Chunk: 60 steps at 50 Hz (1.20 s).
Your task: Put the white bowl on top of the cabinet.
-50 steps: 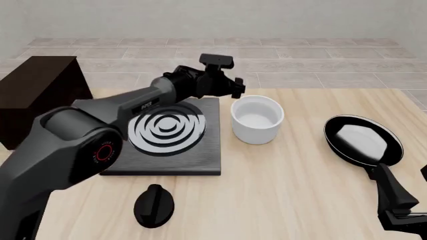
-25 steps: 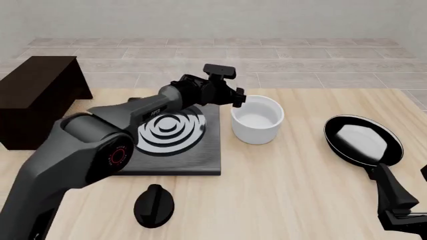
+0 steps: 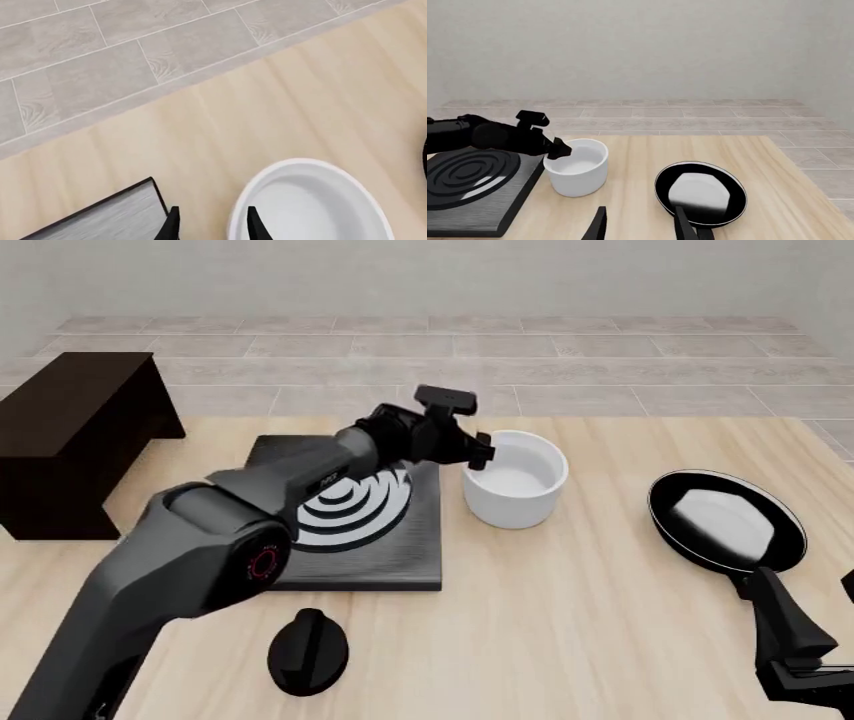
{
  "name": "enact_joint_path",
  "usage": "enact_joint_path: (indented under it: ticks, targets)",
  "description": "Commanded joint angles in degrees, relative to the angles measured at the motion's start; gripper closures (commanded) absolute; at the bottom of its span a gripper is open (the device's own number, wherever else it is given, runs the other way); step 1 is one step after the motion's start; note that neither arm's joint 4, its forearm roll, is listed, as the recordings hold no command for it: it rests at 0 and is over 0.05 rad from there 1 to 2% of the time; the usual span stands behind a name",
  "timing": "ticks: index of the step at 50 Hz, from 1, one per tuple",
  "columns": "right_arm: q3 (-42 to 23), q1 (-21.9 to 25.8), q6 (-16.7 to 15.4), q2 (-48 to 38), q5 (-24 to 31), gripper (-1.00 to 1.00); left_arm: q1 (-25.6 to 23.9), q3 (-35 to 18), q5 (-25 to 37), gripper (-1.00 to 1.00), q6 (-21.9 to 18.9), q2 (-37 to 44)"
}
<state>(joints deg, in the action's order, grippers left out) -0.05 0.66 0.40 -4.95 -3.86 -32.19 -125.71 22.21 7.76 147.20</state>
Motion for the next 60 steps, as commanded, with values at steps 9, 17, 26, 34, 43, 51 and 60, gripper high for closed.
enact_joint_path:
  ticks: [9, 17, 26, 34, 43, 51, 60]
  targets:
    - [0.0, 0.0, 0.0, 0.0, 0.0, -1.00, -1.2, -8.6, 4.8, -1.00, -1.1, 8.4]
    - [0.0, 0.0, 0.0, 0.0, 0.0, -1.00, -2.5, -13.8, 8.1, 1.00, 2.8, 13.2]
    - [0.0, 0.0, 0.0, 0.0, 0.0, -1.00, -3.8, -9.6, 6.4, 1.00, 3.3, 9.9]
    - [0.0, 0.0, 0.0, 0.0, 0.0, -1.00, -4.6, -3.8, 4.1, 1.00, 3.9, 5.0]
    - [0.0, 0.0, 0.0, 0.0, 0.0, -1.00, -4.7, 4.1, 0.5, 1.00, 3.2, -2.4]
    - [0.0, 0.0, 0.0, 0.0, 0.0, -1.00, -4.3, 6.5, -0.4, 1.00, 3.5, -5.2]
    - [0.0, 0.0, 0.0, 0.0, 0.0, -1.00, -5.2, 10.2, -2.0, 1.00, 4.5, -9.7]
